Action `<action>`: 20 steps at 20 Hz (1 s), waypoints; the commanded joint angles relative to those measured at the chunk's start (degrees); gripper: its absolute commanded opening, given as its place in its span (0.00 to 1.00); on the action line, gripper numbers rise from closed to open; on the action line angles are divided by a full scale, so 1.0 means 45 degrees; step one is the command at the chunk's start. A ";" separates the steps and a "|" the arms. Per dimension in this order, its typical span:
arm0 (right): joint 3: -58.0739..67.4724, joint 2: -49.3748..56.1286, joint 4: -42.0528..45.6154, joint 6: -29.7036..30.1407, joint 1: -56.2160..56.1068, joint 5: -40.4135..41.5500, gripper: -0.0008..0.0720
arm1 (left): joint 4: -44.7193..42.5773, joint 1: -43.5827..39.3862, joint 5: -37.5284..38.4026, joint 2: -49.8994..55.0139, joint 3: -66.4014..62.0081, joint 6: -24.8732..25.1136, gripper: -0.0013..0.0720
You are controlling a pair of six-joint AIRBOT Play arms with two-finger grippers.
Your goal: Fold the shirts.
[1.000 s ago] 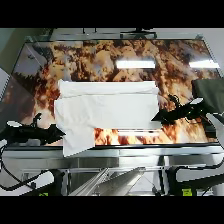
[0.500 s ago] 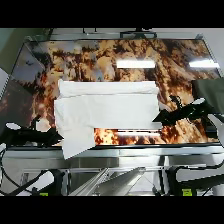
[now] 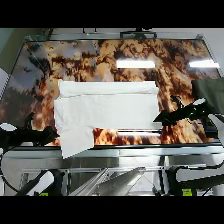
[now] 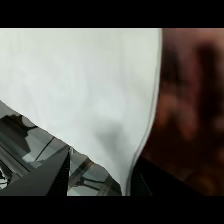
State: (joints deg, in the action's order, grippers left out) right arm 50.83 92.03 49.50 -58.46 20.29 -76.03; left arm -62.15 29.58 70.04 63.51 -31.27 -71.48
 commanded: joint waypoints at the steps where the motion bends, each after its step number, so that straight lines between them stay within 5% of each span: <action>1: 0.0015 0.0000 -0.0005 0.0019 0.0010 -0.0248 0.65 | 0.0301 -0.0010 -0.0403 0.1083 -0.0015 0.0471 0.47; 6: -0.0151 0.0000 -0.0194 -0.0204 0.0010 -0.0423 0.65 | 0.2691 -0.0010 -0.0685 0.2288 -0.0010 0.2361 0.47; 10: -0.0967 0.0005 -0.0204 -0.0063 0.0005 -0.0078 0.65 | 0.3274 -0.0010 -0.0568 0.2701 -0.0010 0.2730 0.46; 11: -0.1141 0.0000 -0.0199 -0.0053 -0.0010 -0.0087 0.65 | 0.3507 -0.0005 -0.0491 0.2642 -0.0010 0.2759 0.21; 12: -0.1243 0.0000 -0.0209 0.0024 -0.0010 -0.0112 0.58 | 0.3614 -0.0010 -0.0442 0.2501 -0.0010 0.2846 0.04; 13: -0.1268 0.0000 -0.0204 0.0039 -0.0010 -0.0117 0.44 | 0.3818 -0.0005 -0.0398 0.2302 -0.0015 0.2880 0.05; 15: -0.1234 0.0000 -0.0593 0.0073 0.0000 -0.0097 0.40 | 0.3949 -0.0005 -0.0364 0.1705 -0.0015 0.2890 0.05; 17: -0.1161 0.0000 -0.1209 0.0505 0.0000 -0.0053 0.12 | 0.3963 -0.0005 -0.0364 0.0986 -0.0015 0.2885 0.05; 20: -0.1137 -0.0175 -0.1797 0.0525 0.0000 -0.0029 0.04 | 0.4493 -0.0005 -0.0058 -0.0219 -0.0015 0.2905 0.05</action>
State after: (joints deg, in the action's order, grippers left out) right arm 45.58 91.90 45.71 -56.95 20.27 -75.50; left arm -44.45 29.54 68.58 66.94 -31.27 -58.78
